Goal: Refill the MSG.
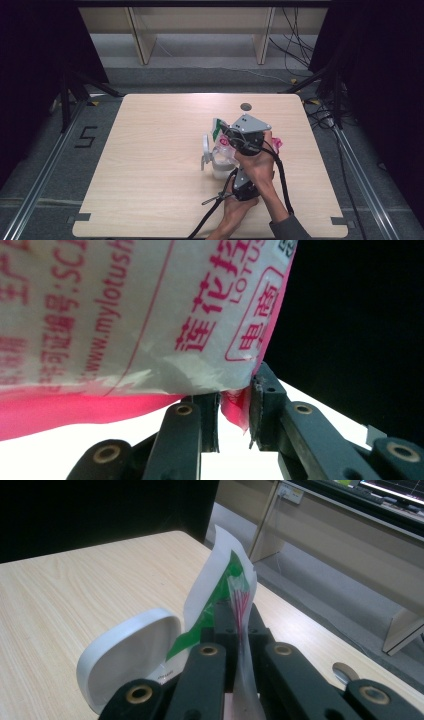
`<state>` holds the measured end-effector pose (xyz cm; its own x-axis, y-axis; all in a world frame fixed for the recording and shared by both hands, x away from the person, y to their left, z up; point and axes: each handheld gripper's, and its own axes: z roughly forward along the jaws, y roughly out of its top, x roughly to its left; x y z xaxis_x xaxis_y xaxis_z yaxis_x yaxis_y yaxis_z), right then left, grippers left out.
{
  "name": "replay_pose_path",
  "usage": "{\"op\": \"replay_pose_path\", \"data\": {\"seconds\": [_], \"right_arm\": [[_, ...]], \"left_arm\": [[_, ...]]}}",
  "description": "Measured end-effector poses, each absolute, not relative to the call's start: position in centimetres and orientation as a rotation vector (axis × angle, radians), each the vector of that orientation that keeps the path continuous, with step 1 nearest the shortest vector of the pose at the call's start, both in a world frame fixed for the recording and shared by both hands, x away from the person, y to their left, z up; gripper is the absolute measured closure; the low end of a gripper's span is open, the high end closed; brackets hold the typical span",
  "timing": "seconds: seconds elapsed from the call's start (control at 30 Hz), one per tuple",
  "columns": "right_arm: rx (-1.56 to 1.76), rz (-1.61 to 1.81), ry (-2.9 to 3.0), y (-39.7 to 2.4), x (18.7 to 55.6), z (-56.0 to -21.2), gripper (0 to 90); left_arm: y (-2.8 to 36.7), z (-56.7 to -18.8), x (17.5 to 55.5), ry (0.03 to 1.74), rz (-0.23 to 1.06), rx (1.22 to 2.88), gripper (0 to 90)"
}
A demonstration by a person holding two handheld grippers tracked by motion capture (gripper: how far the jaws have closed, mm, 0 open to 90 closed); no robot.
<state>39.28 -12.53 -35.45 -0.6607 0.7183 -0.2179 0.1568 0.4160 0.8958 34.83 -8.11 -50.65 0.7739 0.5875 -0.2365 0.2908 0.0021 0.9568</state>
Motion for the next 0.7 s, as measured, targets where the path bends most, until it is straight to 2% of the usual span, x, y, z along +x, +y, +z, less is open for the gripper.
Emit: {"op": "replay_pose_path", "data": {"seconds": [0.37, 0.63, 0.7], "right_arm": [[0.774, 1.239, 2.103, -12.28, 38.94, -35.39, 90.0], [0.679, 1.208, 2.084, -12.44, 39.41, -35.31, 90.0], [0.764, 1.237, 2.107, -12.24, 38.98, -35.35, 90.0]], "left_arm": [[-7.99, -50.5, 34.81, 0.727, 0.279, 1.61, 76.1], [-8.02, -50.58, 34.9, 0.717, 0.28, 1.597, 76.1], [-7.98, -50.51, 34.84, 0.726, 0.289, 1.612, 76.1]]}}
